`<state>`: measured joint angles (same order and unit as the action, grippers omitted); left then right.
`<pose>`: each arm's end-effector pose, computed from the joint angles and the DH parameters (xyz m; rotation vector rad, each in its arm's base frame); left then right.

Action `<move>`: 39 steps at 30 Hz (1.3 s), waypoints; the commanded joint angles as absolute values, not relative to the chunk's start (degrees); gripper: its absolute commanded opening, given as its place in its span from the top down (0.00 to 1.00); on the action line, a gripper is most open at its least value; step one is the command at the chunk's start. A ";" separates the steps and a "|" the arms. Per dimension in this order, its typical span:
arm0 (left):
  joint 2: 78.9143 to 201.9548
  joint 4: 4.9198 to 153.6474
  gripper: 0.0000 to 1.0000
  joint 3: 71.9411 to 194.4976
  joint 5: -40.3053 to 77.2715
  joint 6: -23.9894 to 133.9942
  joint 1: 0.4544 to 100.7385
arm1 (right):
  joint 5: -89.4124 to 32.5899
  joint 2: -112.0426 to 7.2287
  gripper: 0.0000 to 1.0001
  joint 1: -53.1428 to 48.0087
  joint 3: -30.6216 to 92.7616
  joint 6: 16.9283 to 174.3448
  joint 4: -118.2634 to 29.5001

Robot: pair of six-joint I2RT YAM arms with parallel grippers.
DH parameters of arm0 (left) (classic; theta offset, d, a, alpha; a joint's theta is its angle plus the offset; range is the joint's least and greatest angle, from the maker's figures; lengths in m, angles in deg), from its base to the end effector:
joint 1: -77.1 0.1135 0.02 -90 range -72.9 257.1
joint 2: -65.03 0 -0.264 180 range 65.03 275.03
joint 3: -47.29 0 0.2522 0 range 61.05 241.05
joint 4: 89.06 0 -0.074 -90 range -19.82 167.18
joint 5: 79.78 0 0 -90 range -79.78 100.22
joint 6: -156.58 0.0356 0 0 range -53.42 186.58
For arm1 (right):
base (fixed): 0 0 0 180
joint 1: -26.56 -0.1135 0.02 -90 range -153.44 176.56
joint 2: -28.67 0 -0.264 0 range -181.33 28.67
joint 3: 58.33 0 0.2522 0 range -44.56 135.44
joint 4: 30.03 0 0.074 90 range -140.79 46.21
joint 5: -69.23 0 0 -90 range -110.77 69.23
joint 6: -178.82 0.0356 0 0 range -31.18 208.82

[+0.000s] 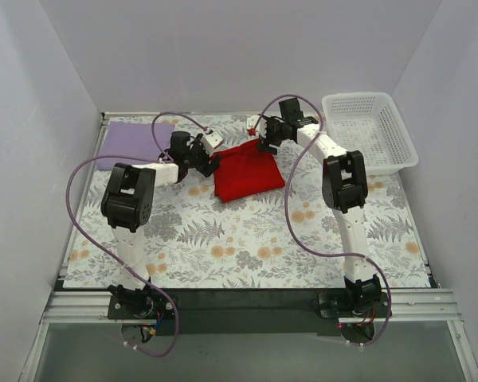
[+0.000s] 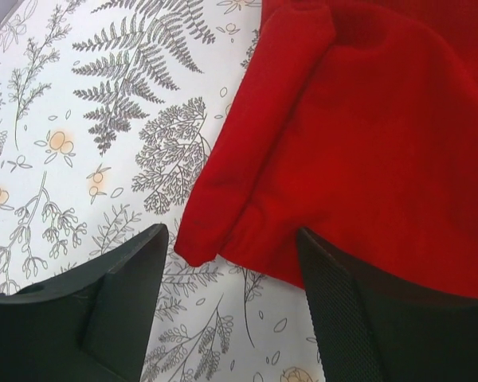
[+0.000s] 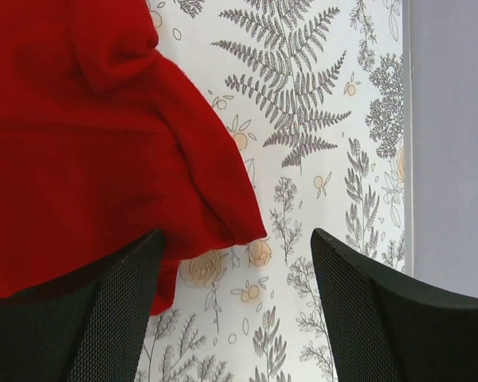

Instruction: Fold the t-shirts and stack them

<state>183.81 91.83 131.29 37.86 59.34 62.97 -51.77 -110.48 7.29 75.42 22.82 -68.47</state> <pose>0.4245 -0.1239 0.1422 0.4121 2.1372 -0.7349 0.5095 0.1976 0.1901 -1.6795 1.4408 0.1881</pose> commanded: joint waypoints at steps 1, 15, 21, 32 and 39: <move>183.68 93.26 0.37 133.82 37.64 61.13 62.59 | -51.70 -111.77 0.20 6.35 79.80 23.51 -64.27; 187.11 93.53 0.59 137.25 36.15 58.68 62.59 | -53.29 -113.70 0.26 5.99 80.24 29.76 -61.37; 187.55 93.97 0.58 137.69 35.97 57.88 62.59 | -51.62 -115.55 0.26 5.82 79.89 28.44 -61.19; 189.13 93.18 0.56 138.83 36.41 57.53 61.89 | -47.84 -119.86 0.37 5.47 83.14 26.69 -60.49; 191.33 92.56 0.74 141.73 33.08 57.27 60.75 | -48.10 -119.95 0.62 5.47 82.00 26.16 -60.84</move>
<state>190.76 93.02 139.48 35.06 56.98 61.57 -48.89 -118.92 5.68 81.34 27.11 -61.17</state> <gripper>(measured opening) 0.298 0.412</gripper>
